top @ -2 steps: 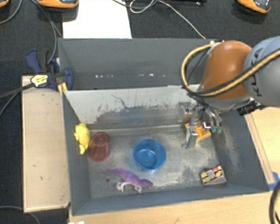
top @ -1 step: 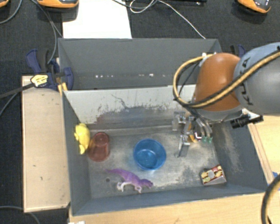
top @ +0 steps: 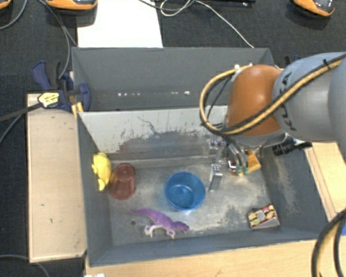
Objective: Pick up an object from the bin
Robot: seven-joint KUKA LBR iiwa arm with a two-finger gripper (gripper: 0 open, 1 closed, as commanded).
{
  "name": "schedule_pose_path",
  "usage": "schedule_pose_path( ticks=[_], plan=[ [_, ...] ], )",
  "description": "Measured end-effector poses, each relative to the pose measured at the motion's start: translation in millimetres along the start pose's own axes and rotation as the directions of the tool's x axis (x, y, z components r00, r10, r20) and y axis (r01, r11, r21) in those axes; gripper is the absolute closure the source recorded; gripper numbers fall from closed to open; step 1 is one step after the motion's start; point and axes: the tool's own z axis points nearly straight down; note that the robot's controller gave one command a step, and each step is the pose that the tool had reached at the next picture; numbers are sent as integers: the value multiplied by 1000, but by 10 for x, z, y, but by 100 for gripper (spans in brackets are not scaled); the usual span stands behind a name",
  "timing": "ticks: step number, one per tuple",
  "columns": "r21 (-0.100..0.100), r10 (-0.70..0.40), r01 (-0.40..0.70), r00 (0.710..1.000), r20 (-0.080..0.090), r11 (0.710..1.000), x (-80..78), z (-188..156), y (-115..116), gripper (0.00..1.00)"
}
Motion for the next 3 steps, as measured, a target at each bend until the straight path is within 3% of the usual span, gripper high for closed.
schedule_pose_path(
  ticks=[1, 2, 3],
  plan=[
    [0, 72, -72, 997, -13, 997, 181, 143, 237, 0],
    [-1, 31, -31, 1000, 0, 1000, 152, 415, 555, 0],
    [-1, 109, -109, 994, -8, 994, 294, 458, 907, 0]
  ],
)
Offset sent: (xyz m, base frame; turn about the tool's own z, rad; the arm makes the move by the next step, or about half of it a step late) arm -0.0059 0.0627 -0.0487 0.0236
